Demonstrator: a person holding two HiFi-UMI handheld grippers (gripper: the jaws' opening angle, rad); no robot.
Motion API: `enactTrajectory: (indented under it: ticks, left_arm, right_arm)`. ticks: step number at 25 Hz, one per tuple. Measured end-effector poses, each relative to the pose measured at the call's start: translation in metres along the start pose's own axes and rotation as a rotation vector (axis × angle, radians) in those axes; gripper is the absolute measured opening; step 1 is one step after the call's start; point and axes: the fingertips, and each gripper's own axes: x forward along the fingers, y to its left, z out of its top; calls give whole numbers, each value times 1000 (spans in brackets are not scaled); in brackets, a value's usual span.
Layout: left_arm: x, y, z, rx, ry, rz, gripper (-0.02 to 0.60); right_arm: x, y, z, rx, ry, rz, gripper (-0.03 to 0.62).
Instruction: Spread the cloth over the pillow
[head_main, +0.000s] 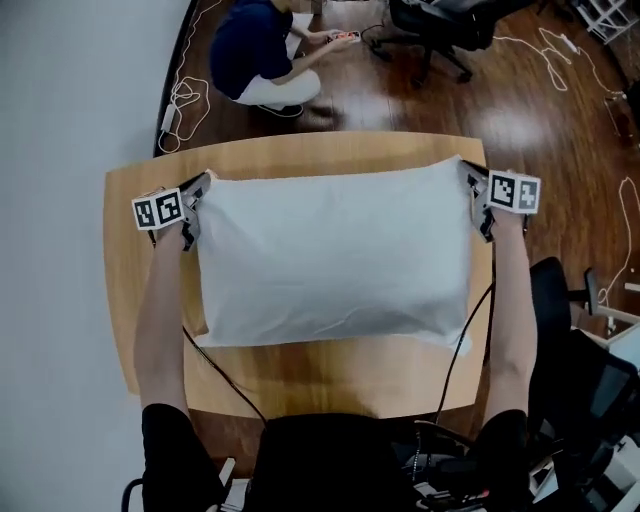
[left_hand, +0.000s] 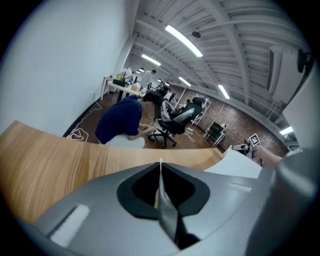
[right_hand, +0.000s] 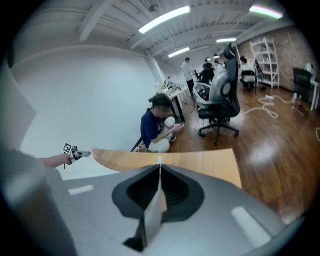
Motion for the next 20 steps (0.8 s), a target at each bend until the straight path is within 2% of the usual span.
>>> enactTrajectory:
  ticks: [4,6,8,11,13,14,16,17,18,20]
  left_arm:
    - [-51,-16,61,83,-235,-1,10]
    - [-57,-11,82,117,-309,44,9]
    - [-37,6,71,133,-265,108,9]
    - [11,31,7,97,-52,169,11]
    - [26,35,-31,45,29,146,36]
    - [26,36,-39,34,32,139,56]
    - [13,41,-33,42,-25,153,143]
    - [1,44,-22,57,-76,165,189]
    - [-13,46,-9,74,-133,172,217]
    - [-55,40,19,108,-277,168,236]
  right_arm:
    - [-41,37,58,-140,-251,42,6]
    - [-31,26,64,-180,-279,-18,6]
    - [13,1,40,-165,-173,-75,6]
    - [65,-16,-18,-108,4,-50,6]
    - [70,-21,-39,-77,29,-50,14]
    - [66,-24,-40,-57,7,-58,53]
    - [42,-32,-30,11,-70,-69,203]
    - [24,-37,-23,53,-124,-71,247]
    - [3,-41,-16,94,-187,-74,258]
    - [-52,-46,-7,154,-342,-79,258]
